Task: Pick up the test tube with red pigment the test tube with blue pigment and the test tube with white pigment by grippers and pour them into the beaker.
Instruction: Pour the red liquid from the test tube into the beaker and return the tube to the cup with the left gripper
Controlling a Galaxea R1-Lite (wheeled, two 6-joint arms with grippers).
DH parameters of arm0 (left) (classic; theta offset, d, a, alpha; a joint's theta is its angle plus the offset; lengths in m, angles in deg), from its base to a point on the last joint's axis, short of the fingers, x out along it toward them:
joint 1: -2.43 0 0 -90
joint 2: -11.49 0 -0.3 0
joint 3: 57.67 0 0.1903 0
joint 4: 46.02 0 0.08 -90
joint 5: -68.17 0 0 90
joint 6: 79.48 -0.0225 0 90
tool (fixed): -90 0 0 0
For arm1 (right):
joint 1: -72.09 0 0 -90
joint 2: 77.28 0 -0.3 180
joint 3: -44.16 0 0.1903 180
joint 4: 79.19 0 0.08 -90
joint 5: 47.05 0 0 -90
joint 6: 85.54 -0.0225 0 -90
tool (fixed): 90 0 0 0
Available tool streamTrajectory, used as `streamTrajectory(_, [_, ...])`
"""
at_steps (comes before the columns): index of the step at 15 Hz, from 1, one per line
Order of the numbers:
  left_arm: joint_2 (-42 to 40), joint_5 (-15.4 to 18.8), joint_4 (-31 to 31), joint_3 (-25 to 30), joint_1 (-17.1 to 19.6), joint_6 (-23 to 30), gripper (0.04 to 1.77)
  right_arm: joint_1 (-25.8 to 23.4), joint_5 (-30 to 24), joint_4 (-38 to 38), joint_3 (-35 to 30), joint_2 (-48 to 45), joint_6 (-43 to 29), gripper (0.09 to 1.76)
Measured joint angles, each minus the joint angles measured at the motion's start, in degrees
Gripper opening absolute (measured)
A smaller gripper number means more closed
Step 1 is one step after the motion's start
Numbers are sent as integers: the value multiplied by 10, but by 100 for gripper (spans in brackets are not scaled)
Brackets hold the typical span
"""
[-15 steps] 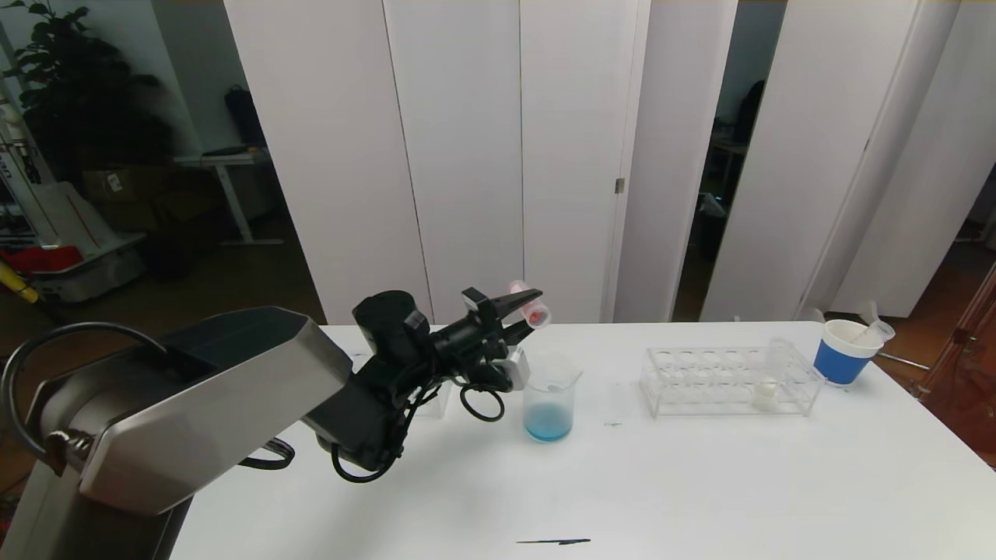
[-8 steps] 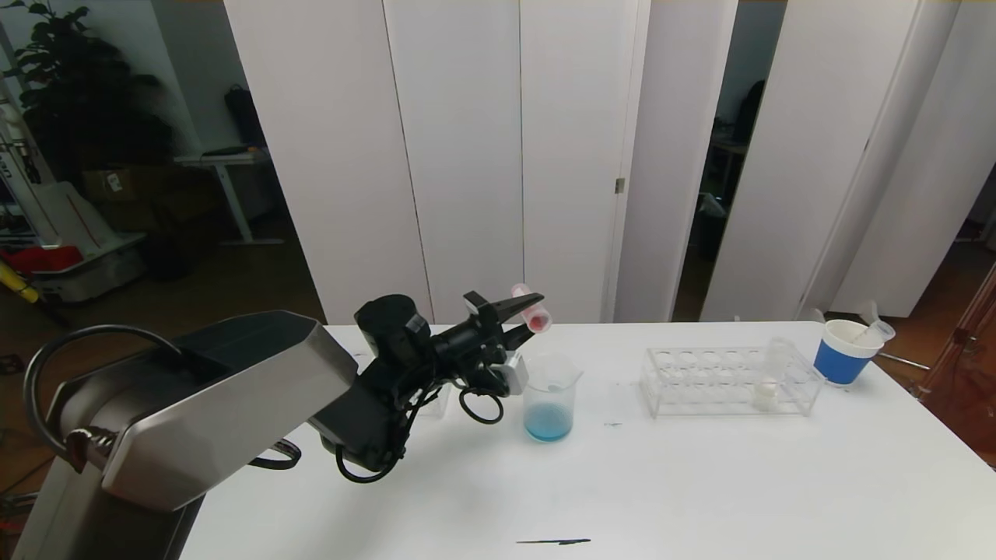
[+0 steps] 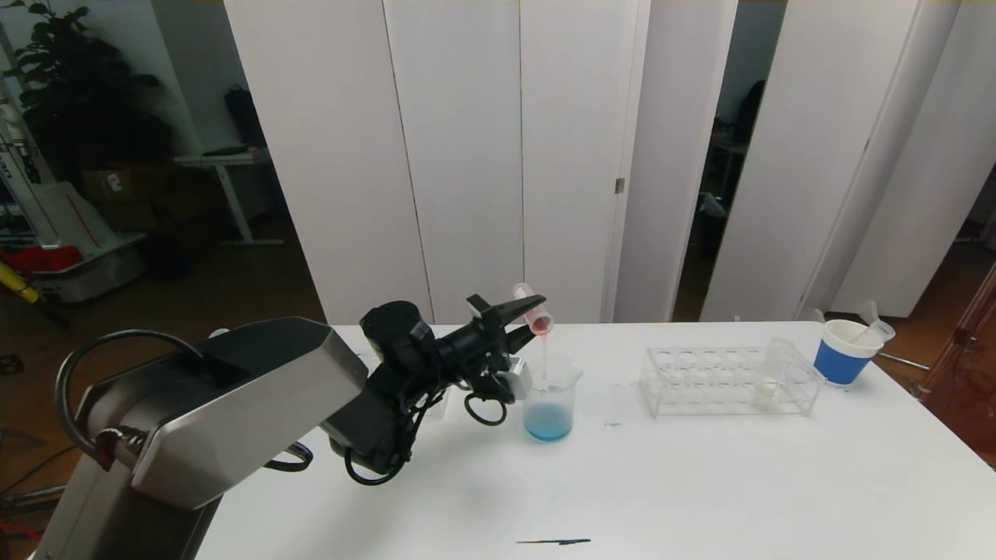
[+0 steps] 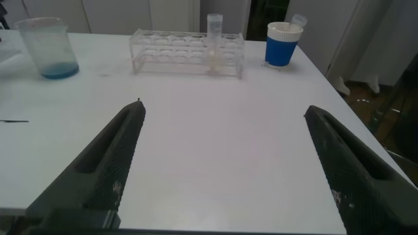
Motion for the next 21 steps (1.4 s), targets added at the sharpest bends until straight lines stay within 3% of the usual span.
streamTrajectory(21, [24,-4,-14,-50,-4,-10,58,0,0,0,0,0,0,175])
